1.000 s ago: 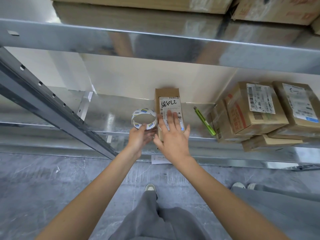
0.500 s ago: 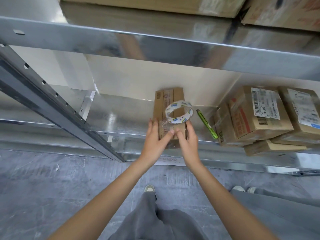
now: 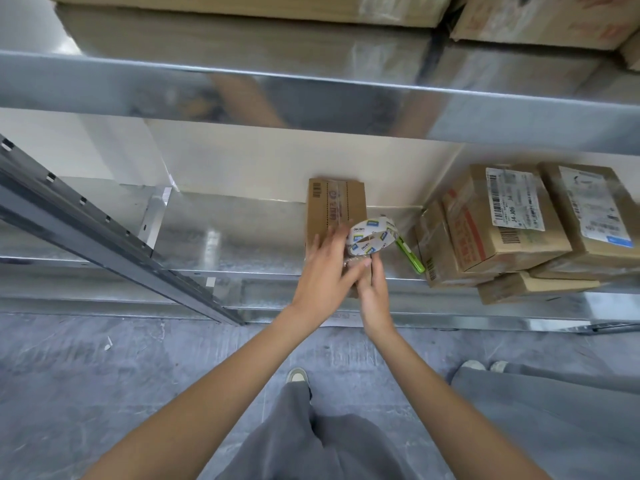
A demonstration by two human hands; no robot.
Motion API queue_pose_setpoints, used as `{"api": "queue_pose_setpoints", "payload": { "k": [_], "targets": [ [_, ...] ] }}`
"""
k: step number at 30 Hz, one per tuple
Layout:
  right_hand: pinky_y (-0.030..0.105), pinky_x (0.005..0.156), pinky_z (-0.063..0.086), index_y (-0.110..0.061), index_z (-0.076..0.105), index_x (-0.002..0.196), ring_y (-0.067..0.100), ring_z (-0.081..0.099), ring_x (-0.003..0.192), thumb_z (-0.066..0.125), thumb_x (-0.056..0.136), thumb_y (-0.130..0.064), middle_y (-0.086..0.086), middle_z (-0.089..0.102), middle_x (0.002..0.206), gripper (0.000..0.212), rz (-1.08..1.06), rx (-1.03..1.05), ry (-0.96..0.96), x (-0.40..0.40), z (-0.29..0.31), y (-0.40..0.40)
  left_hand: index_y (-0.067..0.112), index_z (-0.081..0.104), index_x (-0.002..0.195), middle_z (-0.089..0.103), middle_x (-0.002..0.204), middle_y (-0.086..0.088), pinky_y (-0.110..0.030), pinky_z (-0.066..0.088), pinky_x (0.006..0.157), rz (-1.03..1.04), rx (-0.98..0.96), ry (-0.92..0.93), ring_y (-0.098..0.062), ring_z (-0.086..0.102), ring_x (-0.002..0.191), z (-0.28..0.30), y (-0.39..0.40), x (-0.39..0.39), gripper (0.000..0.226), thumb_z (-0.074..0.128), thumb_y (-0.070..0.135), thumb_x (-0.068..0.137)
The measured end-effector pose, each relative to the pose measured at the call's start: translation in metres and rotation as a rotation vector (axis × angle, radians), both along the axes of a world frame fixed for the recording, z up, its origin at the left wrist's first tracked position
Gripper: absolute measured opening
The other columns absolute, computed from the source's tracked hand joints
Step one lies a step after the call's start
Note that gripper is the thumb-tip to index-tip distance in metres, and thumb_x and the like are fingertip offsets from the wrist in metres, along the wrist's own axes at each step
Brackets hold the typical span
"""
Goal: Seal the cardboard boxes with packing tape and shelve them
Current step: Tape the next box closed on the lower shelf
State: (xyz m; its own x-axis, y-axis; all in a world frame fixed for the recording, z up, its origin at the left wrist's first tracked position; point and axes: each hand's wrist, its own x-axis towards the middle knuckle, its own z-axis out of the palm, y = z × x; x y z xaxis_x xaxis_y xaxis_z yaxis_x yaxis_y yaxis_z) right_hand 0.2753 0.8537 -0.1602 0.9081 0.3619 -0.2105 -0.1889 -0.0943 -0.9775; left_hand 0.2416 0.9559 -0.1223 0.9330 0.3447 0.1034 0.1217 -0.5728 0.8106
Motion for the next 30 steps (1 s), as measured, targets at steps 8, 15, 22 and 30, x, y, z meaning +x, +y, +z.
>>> {"api": "queue_pose_setpoints", "payload": {
  "k": [8, 15, 22, 30],
  "targets": [
    [0.021, 0.098, 0.047, -0.026, 0.042, 0.144, -0.001, 0.054, 0.122, 0.043, 0.103, -0.017, -0.012, 0.058, 0.134, 0.042, -0.049, 0.042, 0.058, 0.001, 0.003, 0.002, 0.006, 0.056, 0.109, 0.063, 0.115, -0.005, -0.046, 0.027, 0.114, 0.151, -0.224, -0.031, -0.023, 0.052, 0.113, -0.008, -0.017, 0.025, 0.018, 0.048, 0.018, 0.099],
    [0.032, 0.116, 0.032, -0.029, 0.029, 0.151, -0.004, 0.038, 0.136, 0.049, 0.099, -0.006, -0.021, 0.039, 0.149, 0.060, -0.010, 0.011, 0.046, 0.003, 0.000, 0.001, 0.009, 0.049, 0.103, 0.063, 0.086, 0.001, -0.012, 0.041, 0.066, 0.265, -0.474, -0.081, -0.010, 0.060, 0.078, 0.011, 0.005, 0.016, 0.011, 0.048, 0.020, 0.102],
    [0.025, 0.118, 0.017, -0.034, 0.025, 0.152, -0.006, 0.017, 0.142, 0.048, 0.101, -0.029, -0.016, 0.018, 0.160, 0.056, 0.097, -0.254, -0.111, 0.006, -0.001, -0.002, 0.015, 0.045, 0.104, 0.068, 0.092, 0.000, -0.008, 0.044, 0.068, 0.001, -0.305, -0.074, 0.009, 0.064, 0.079, 0.030, 0.031, 0.006, 0.006, 0.049, 0.011, 0.101],
    [0.027, 0.119, 0.012, -0.035, 0.014, 0.154, -0.010, 0.010, 0.138, 0.045, 0.102, -0.032, -0.016, 0.010, 0.161, 0.060, 0.143, -0.401, -0.215, 0.010, 0.000, -0.006, 0.019, 0.060, 0.097, 0.062, 0.082, 0.016, -0.008, 0.039, 0.067, -0.074, -0.147, -0.052, 0.011, 0.055, 0.071, 0.066, 0.072, -0.004, 0.017, 0.072, 0.024, 0.087]
  ]
}}
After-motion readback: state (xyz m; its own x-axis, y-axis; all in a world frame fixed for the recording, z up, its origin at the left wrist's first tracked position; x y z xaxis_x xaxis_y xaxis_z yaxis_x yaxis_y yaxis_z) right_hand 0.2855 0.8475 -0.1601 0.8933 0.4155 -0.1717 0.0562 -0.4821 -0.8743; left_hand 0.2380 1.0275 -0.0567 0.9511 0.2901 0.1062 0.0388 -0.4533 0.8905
